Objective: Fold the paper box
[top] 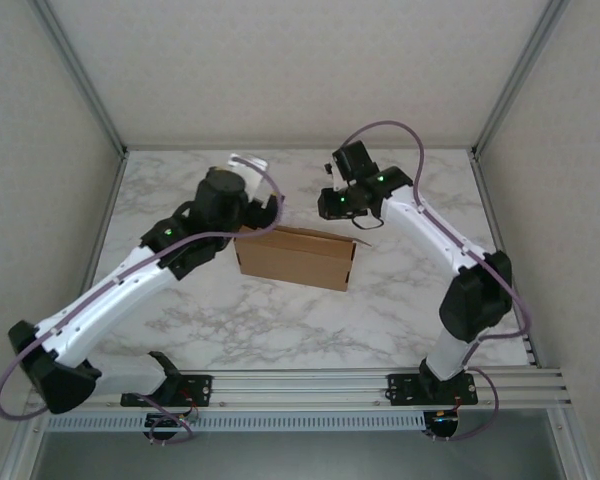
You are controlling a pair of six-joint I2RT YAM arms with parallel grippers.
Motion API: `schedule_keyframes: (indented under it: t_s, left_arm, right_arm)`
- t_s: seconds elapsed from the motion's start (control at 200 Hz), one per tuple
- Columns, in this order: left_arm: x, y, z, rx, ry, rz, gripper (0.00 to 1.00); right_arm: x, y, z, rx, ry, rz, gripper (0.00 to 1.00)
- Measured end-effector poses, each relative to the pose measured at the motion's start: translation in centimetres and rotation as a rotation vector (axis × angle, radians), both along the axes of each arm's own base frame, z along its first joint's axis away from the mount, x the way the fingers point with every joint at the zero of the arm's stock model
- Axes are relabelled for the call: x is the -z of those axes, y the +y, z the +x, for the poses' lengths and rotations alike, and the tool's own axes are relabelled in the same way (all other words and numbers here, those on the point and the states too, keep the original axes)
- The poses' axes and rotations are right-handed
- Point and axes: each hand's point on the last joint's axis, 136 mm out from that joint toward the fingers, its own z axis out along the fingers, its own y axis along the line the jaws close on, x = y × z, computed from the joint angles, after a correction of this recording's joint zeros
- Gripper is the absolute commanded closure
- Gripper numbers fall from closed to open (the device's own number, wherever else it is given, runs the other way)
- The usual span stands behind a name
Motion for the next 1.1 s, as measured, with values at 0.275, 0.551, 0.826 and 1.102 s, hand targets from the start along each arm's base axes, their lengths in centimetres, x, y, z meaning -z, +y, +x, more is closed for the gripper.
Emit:
schedule_keyframes:
  t_s: [0.275, 0.551, 0.826, 1.102]
  left_arm:
    - [0.3, -0.1, 1.3, -0.059, 0.073, -0.353, 0.0]
    - [1.6, -1.6, 1.5, -0.049, 0.14, -0.505, 0.0]
    - [4.7, -2.8, 1.8, -0.081, 0.237, -0.622, 0.0]
    - [10.7, -3.2, 0.9, -0.114, 0.358, -0.673, 0.0]
  right_arm:
    - [0.1, -0.3, -2.1, 0.041, -0.114, -0.09, 0.85]
    - [0.6, 0.3, -4.2, 0.03, -0.213, -0.163, 0.87]
    - [3.0, 1.0, -6.4, 0.014, -0.347, -0.253, 0.84]
    - [2.9, 1.2, -6.6, 0.055, -0.495, -0.307, 0.83]
